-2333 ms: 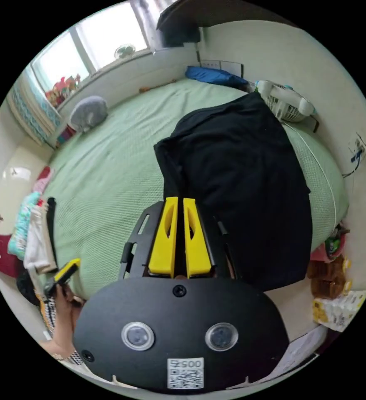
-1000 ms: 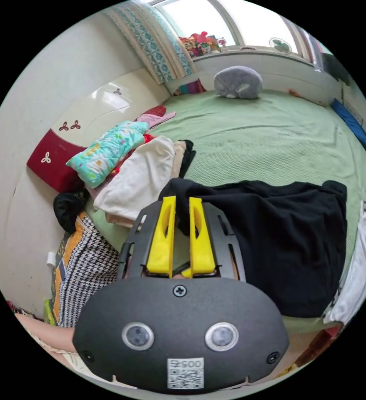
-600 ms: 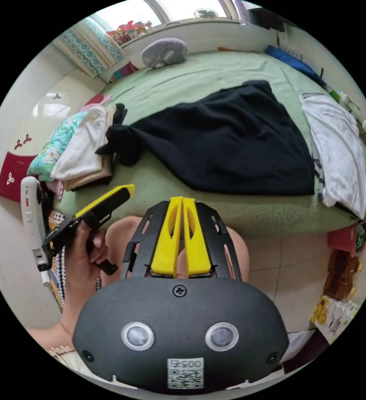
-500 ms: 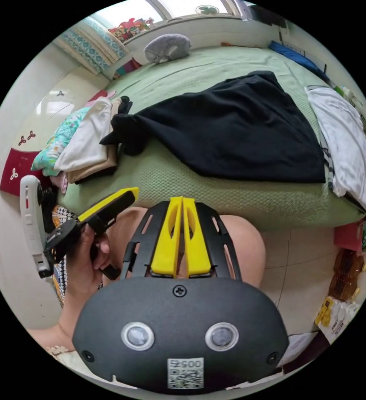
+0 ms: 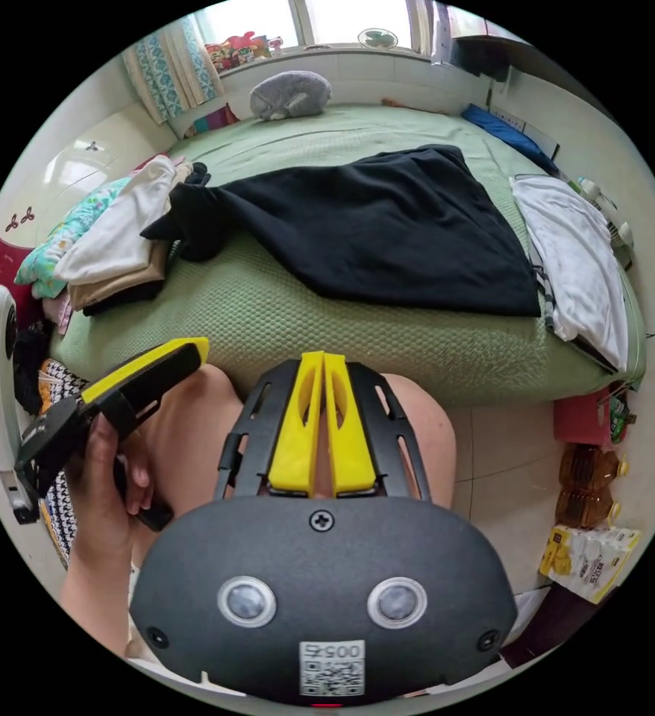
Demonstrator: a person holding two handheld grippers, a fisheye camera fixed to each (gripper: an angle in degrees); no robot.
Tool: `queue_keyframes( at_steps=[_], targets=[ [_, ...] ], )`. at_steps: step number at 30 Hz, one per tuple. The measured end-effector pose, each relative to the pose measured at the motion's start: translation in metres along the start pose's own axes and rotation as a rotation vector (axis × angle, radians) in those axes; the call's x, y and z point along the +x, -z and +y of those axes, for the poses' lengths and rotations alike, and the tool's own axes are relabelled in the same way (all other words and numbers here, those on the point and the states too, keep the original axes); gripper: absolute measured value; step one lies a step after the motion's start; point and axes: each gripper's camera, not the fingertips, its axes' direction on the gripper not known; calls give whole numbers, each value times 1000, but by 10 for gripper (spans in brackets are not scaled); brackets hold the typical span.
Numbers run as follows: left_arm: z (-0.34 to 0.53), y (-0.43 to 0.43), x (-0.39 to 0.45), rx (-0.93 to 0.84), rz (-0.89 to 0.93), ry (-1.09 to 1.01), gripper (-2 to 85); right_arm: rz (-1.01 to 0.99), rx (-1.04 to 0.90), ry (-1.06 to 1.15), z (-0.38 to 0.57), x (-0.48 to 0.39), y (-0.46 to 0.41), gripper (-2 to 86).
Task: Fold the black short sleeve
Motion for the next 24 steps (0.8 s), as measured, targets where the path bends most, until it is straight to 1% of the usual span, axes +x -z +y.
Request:
queue_keyframes(
  at_steps=[3,5,8,12,19,24],
  targets=[
    [3,5,10,-3,-14,-11,-6,44,6,31,4,-16,-1,-11],
    [5,8,16,-1,-12,-15,-6,69,-12,90,7,-31,-5,-11],
    [7,13,24,-4,-23,-22,-6,92,-15,86,8,-40,-9,-12],
    [9,17,32,-2,-43,-24,-6,73,-21,73,7,-45,-12,-12],
    [11,23,52,-17,-137,-51,-5,65,-23,83,8,-61,-18,-12],
    [12,27,61,-20,-153,-58,-5,73,-25,102,9,-71,-22,-12]
  ],
)
